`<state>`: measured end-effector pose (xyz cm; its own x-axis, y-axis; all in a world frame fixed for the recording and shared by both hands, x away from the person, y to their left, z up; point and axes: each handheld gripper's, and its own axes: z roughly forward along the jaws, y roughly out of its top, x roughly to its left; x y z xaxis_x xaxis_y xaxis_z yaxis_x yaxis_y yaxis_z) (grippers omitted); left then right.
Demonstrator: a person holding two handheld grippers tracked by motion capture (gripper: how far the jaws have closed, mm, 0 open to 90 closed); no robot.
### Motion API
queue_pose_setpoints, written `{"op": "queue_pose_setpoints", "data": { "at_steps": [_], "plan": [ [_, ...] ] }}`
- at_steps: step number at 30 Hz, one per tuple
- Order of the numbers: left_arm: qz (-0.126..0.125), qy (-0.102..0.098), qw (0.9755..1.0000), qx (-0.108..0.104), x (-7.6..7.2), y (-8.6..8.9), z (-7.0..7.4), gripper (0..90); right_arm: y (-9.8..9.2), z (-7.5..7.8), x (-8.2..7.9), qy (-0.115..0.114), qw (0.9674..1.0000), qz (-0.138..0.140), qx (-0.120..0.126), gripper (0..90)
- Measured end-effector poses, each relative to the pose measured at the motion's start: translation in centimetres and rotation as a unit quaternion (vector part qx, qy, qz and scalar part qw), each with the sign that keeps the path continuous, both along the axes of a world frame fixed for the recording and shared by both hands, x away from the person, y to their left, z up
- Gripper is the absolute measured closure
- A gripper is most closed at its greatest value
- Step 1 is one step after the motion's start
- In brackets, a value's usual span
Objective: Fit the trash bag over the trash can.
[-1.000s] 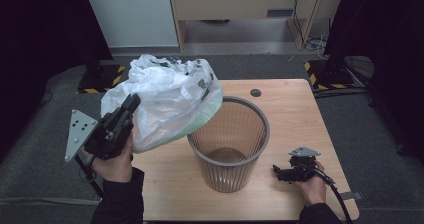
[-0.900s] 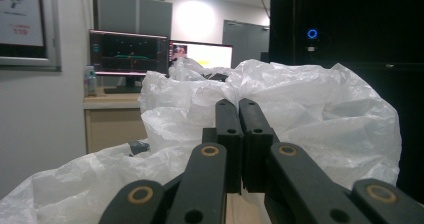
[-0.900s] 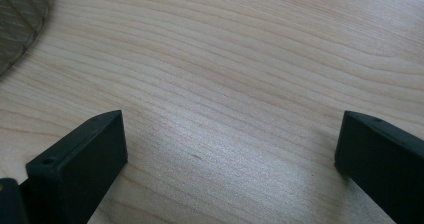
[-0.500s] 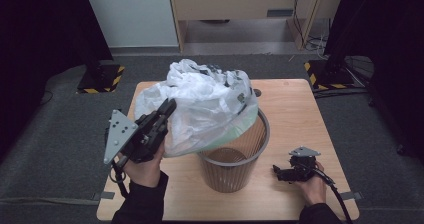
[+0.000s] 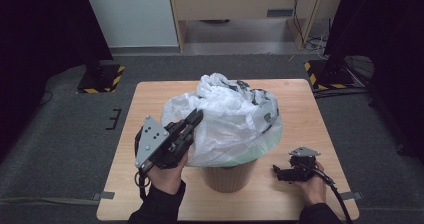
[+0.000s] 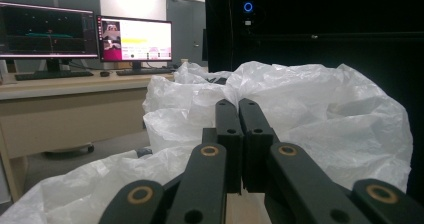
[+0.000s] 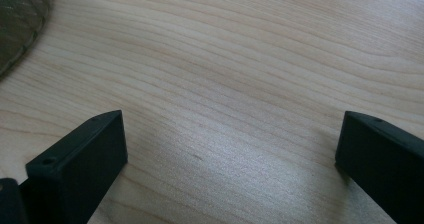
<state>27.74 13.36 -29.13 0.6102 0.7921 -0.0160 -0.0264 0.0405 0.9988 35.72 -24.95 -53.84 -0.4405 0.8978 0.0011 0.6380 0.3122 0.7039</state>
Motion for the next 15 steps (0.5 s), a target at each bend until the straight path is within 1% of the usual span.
{"op": "queue_pose_setpoints", "data": {
  "at_steps": [1,2,3,4,5,8,11,12,15],
  "plan": [
    [0.001,-0.006,1.0000,0.004,0.0,-0.1,-0.1,88.5,0.0,0.0,0.0,0.000,1.0000,0.000,0.000,0.3],
    [-0.002,0.002,1.0000,0.005,-0.1,-0.3,-0.2,88.4,0.0,0.0,0.0,0.000,1.0000,0.000,0.000,0.3],
    [-0.002,-0.003,1.0000,0.007,0.0,-0.4,-0.3,88.4,0.0,0.0,0.0,0.000,1.0000,-0.001,0.000,0.3],
    [-0.006,0.006,0.9999,0.008,-0.1,-0.5,-0.5,88.3,0.0,0.0,0.0,0.000,1.0000,-0.001,0.000,0.3],
    [-0.006,0.001,0.9999,0.012,0.0,-0.6,-0.6,88.2,0.0,0.0,0.0,0.001,1.0000,-0.002,0.001,0.3],
    [-0.012,0.008,0.9997,0.018,0.2,-0.9,-1.0,87.0,0.1,0.0,0.0,0.001,1.0000,-0.006,0.001,0.3],
    [-0.017,0.013,0.9994,0.026,0.3,-1.1,-1.4,82.4,0.1,0.0,-0.1,0.001,1.0000,-0.009,0.001,0.4],
    [-0.023,0.020,0.9993,0.022,0.3,-1.1,-1.5,79.6,0.2,0.0,0.0,0.003,0.9999,-0.010,0.002,0.7],
    [-0.030,0.024,0.9991,0.016,0.2,-0.8,-1.5,72.5,0.2,0.5,0.0,0.012,0.9999,-0.008,-0.003,9.3]
  ]
}}
